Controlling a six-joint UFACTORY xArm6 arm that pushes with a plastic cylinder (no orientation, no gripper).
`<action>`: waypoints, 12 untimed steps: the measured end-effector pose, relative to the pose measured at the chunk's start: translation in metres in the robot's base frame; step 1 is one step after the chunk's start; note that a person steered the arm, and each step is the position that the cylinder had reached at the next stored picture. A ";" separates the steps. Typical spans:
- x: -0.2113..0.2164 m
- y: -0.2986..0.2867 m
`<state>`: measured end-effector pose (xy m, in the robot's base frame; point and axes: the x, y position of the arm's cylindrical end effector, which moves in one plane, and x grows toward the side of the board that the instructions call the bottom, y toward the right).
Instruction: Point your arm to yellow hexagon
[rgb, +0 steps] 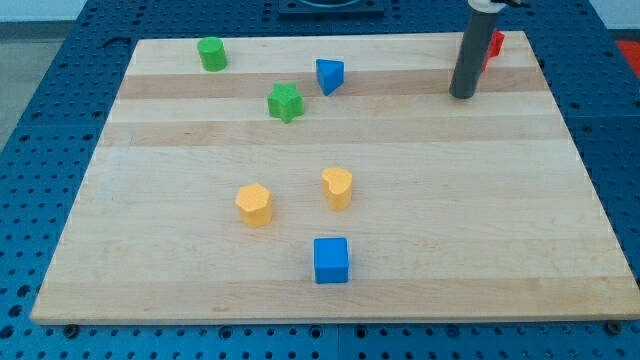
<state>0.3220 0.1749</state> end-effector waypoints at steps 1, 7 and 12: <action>0.004 0.000; 0.023 -0.038; 0.083 -0.148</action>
<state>0.4046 0.0270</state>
